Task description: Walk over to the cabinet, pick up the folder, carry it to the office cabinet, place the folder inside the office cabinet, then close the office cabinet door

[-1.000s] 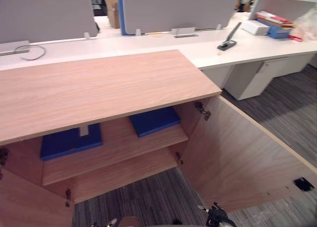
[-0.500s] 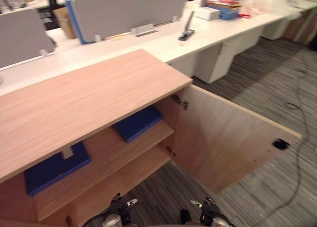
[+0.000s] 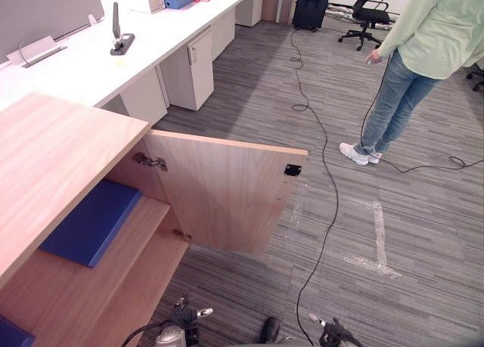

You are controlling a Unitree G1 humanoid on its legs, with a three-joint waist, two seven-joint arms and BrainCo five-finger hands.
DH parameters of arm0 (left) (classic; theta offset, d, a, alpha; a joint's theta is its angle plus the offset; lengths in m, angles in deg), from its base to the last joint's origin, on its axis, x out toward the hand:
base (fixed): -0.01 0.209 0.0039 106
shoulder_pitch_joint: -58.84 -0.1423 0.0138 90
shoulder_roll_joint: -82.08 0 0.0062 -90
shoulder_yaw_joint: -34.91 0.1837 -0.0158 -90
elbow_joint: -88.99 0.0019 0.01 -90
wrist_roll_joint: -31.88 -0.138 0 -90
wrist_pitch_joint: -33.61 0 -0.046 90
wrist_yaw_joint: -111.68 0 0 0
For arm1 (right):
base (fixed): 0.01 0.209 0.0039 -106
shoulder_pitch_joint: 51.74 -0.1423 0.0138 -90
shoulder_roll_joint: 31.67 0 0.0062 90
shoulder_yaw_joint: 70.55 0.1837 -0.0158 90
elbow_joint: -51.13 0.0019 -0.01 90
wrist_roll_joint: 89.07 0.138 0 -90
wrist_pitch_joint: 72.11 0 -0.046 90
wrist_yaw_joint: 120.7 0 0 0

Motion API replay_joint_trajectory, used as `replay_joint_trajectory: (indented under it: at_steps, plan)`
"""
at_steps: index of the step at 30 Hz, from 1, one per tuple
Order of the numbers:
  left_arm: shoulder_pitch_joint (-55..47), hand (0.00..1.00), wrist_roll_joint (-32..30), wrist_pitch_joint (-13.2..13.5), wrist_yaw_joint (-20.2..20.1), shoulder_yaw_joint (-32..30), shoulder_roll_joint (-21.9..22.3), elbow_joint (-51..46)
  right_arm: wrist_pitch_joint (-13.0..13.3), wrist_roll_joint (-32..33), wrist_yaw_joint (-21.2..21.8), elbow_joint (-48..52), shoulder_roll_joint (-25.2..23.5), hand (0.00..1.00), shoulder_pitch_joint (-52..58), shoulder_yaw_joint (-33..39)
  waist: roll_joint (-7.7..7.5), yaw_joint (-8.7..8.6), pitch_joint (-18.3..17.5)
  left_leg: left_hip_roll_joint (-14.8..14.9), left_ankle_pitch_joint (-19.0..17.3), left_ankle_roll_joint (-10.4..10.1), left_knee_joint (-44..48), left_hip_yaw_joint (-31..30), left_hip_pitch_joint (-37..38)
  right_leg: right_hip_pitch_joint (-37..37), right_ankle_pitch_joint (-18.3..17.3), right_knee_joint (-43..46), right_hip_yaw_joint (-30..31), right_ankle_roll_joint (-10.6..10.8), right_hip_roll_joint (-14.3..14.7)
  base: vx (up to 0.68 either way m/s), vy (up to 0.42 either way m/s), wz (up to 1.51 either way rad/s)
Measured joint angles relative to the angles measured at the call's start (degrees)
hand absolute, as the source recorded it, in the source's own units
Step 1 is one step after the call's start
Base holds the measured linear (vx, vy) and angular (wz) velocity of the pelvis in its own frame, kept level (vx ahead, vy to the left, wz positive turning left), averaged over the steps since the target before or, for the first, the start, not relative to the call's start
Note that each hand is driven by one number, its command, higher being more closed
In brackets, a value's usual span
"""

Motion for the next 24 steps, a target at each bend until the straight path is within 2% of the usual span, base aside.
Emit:
replay_joint_trajectory:
  at_steps: [9, 16, 20, 24]
  plan:
    - [-1.9, 0.0, -0.1, 0.0, 0.6, 1.6, -3.3, -0.4, 0.3, 0.6, -0.2, 0.3, 1.1, 0.0, -4.9, -0.1, 0.13, 0.71, 0.0, -0.9, 0.0, -0.1, -0.8, -3.8, 0.8, 1.7, 0.0, 0.0, -0.8, 0.1, 0.0, -0.02, -0.023, 0.11]
    - [-3.8, 0.0, 0.9, 0.2, 0.5, 1.2, -5.4, -0.7, 2.3, 4.6, -2.9, 6.9, 9.7, 0.0, -17.0, -2.5, 0.1, 1.53, -0.1, -2.4, -0.1, 0.2, -1.2, -4.3, -0.2, -0.2, 0.7, 0.0, 1.7, 0.6, -0.9, -0.01, 0.014, -0.02]
    - [-4.9, 0.0, 2.9, 0.1, 0.5, 0.2, -6.7, -0.7, 3.4, 4.5, -4.3, 6.8, 15.1, 0.0, -26.0, -4.1, 0.2, 2.26, -0.2, -2.3, -0.5, 0.3, -1.9, -8.6, 0.0, -0.2, 0.8, 0.0, 2.2, 0.6, -0.5, 0.02, -0.042, -0.08]
    - [-5.7, 0.0, 4.9, 0.0, 0.3, -0.3, -6.5, -0.7, 3.4, 4.3, -3.8, 5.9, 17.8, 0.0, -31.3, -8.0, 0.2, 2.43, -0.2, -2.4, -0.5, 0.3, -2.0, -9.4, 0.0, 0.1, 0.8, 0.2, 2.1, 0.6, -0.7, 0.0, -0.015, 0.09]
